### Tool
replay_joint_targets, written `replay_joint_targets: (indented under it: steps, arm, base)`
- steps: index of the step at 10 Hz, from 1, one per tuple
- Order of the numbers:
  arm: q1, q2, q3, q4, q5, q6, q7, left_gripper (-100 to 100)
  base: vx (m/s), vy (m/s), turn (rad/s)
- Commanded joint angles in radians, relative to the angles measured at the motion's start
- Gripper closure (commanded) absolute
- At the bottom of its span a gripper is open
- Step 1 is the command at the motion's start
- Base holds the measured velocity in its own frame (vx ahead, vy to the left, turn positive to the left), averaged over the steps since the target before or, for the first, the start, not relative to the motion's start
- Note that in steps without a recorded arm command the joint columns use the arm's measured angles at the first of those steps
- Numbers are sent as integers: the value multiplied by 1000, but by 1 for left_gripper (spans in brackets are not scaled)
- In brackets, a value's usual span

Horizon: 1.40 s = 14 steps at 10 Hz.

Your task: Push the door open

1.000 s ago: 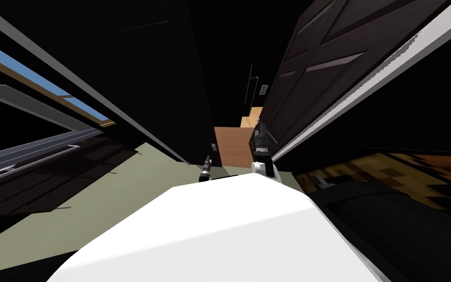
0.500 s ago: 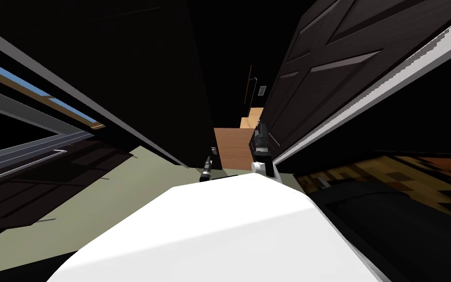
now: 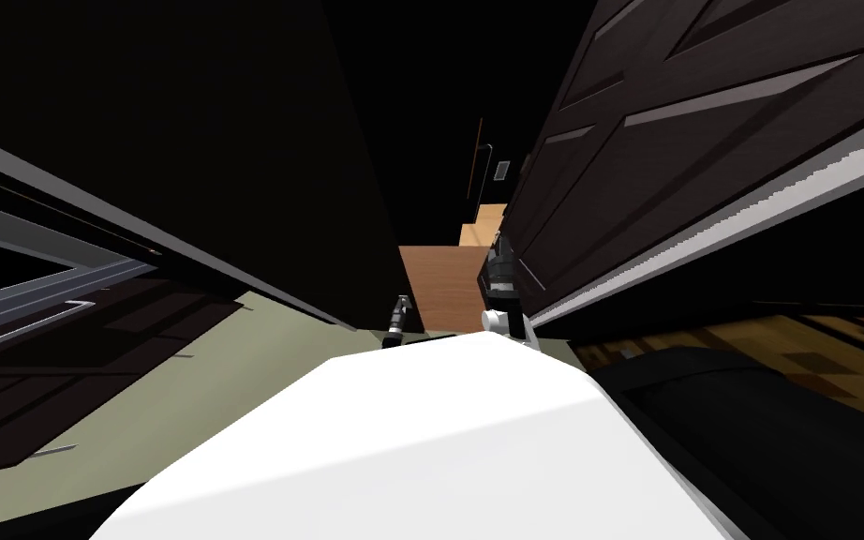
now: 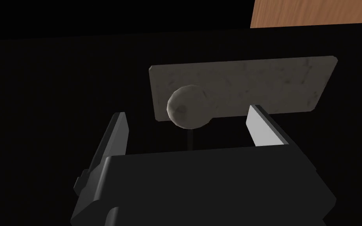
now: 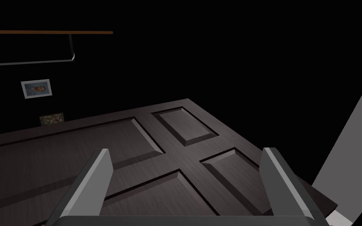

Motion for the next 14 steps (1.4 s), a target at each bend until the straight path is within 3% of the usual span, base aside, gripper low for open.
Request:
replay_joint_targets:
  steps: [1, 2, 3, 8, 14]
  arm:
    - [-6, -7, 5, 10, 1, -3, 0, -100]
    - [-4, -5, 3, 7, 1, -2, 0, -100]
    - [-4, -5, 3, 7, 1, -2, 0, 100]
    - [-4, -5, 3, 7, 1, -2, 0, 100]
    - [-21, 22, 58, 24, 22, 3, -15, 100]
  base:
    - [172, -20, -18]
    - [71, -9, 4]
    - [-14, 0, 2]
    - [-11, 2, -2]
    - [150, -67, 38]
